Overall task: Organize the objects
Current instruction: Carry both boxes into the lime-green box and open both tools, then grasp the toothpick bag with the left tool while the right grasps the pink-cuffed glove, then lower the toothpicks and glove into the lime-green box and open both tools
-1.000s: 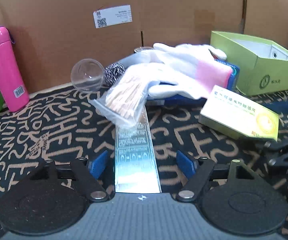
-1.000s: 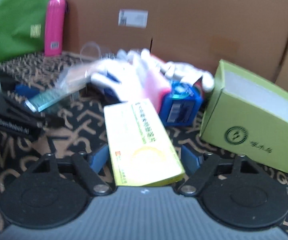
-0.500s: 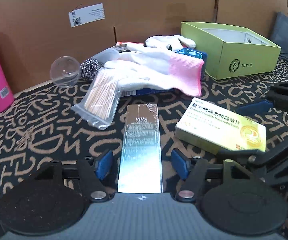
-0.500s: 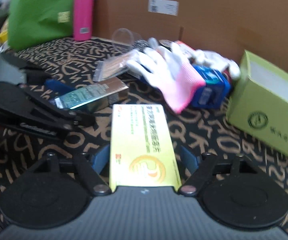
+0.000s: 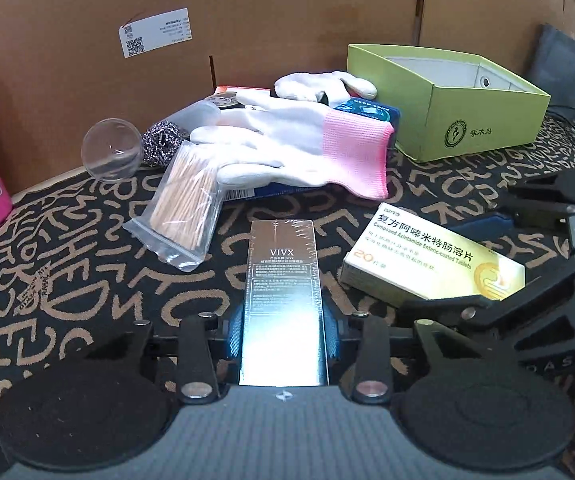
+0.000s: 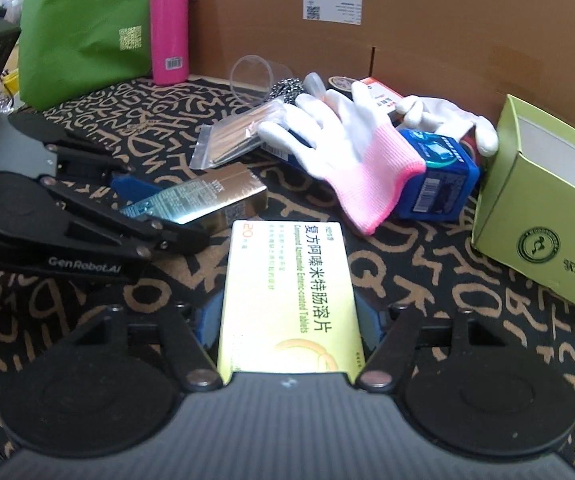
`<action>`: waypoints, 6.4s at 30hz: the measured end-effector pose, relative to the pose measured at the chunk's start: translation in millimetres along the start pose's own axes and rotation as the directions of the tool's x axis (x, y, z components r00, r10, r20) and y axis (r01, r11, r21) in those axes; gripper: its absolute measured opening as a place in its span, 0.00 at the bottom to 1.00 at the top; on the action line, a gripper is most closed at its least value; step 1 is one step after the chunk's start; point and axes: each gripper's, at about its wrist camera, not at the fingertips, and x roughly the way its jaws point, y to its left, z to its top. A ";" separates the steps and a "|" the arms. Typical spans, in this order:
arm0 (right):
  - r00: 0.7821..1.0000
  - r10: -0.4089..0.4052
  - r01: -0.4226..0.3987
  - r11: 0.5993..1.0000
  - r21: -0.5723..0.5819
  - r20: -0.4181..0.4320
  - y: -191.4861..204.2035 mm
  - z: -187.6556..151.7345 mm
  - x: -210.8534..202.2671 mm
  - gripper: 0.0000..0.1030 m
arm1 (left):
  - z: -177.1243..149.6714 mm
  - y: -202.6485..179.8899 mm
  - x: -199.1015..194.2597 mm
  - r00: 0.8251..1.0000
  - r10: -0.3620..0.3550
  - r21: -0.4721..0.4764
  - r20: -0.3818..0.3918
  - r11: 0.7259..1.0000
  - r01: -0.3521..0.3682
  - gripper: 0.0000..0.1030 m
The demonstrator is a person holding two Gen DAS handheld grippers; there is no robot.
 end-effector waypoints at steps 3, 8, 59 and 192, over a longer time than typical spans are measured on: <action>1.000 0.002 -0.002 0.999 0.034 0.017 -4.3 -4.0 -10.3 0.64 | 2.8 -0.5 -5.4 0.999 -0.036 -0.029 -0.002 0.999 0.035 0.39; 0.997 -0.018 0.011 0.996 0.092 0.071 -22.5 -4.7 -45.8 0.64 | 30.3 -15.4 -26.7 0.990 -0.118 -0.009 0.078 0.993 0.119 0.39; 0.855 -0.486 0.431 0.860 0.274 0.180 -258.3 53.7 -95.0 1.00 | 202.5 -132.9 58.8 0.939 -0.133 -0.023 0.316 0.989 0.147 0.92; 0.879 -0.426 0.278 0.823 0.496 0.215 -288.4 64.3 -98.7 0.11 | 223.7 -125.5 100.4 0.975 -0.099 -0.042 0.198 0.993 0.110 0.27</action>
